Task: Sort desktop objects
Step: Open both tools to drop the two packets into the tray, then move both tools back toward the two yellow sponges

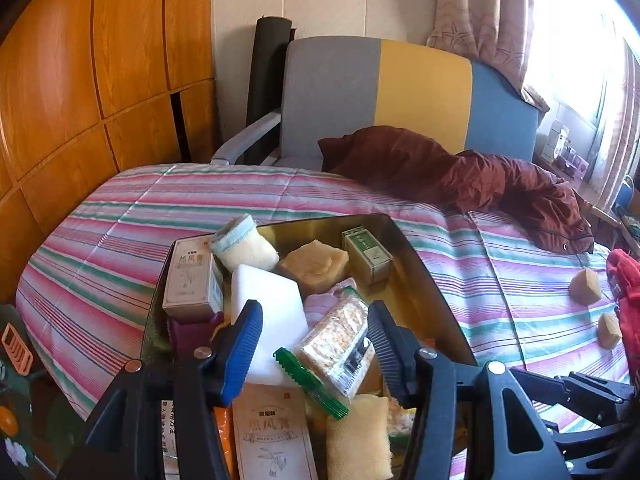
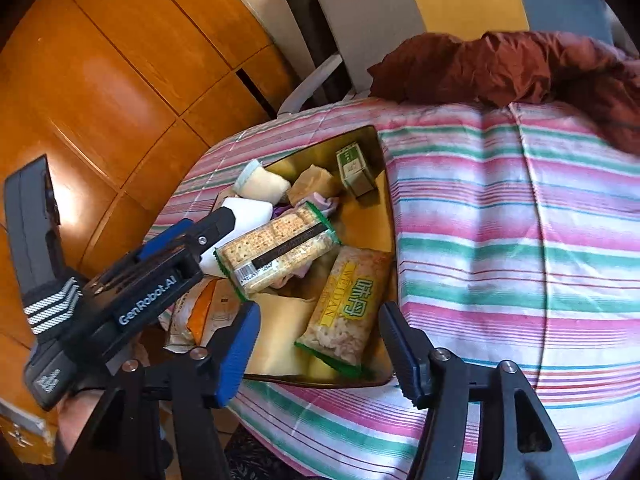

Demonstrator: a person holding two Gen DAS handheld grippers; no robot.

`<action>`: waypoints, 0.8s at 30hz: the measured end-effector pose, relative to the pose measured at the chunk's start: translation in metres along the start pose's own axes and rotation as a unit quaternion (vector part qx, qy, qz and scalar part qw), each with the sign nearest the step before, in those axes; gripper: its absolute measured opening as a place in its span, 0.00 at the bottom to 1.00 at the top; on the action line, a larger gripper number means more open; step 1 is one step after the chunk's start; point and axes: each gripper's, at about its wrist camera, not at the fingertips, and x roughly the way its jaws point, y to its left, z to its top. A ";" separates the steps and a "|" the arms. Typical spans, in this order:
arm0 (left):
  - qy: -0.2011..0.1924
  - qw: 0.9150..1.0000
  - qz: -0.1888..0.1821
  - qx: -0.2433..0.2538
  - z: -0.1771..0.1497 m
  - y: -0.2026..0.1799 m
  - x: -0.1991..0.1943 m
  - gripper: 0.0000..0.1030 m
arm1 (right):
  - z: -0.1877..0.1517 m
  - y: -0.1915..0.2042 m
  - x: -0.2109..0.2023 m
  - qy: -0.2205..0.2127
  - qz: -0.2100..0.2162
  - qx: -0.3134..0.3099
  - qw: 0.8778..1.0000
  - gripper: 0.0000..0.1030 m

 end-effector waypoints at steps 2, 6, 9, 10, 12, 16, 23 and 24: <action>-0.003 1.000 -0.003 0.001 0.001 -0.002 -0.005 0.54 | 0.000 0.000 -0.003 -0.004 -0.006 -0.003 1.000 0.62; -0.012 1.000 -0.005 0.012 0.002 -0.010 -0.014 0.54 | -0.001 -0.001 -0.012 -0.017 -0.019 -0.008 1.000 0.64; -0.014 1.000 -0.005 0.023 0.002 -0.017 -0.017 0.54 | -0.003 -0.005 -0.019 -0.025 -0.026 -0.008 0.999 0.65; -0.014 1.000 -0.006 0.026 0.002 -0.019 -0.018 0.54 | -0.004 -0.008 -0.021 -0.027 -0.027 -0.007 0.999 0.65; -0.013 0.999 -0.007 0.033 0.003 -0.025 -0.018 0.54 | -0.005 -0.012 -0.026 -0.031 -0.032 -0.005 0.999 0.65; -0.011 0.999 -0.013 0.049 0.003 -0.038 -0.019 0.54 | -0.006 -0.027 -0.035 -0.036 -0.044 0.004 0.998 0.67; -0.016 0.997 -0.026 0.075 0.007 -0.064 -0.021 0.54 | -0.007 -0.065 -0.061 -0.048 -0.082 0.027 0.995 0.68; -0.017 0.996 -0.028 0.079 0.008 -0.067 -0.021 0.54 | -0.007 -0.070 -0.065 -0.049 -0.085 0.031 0.995 0.68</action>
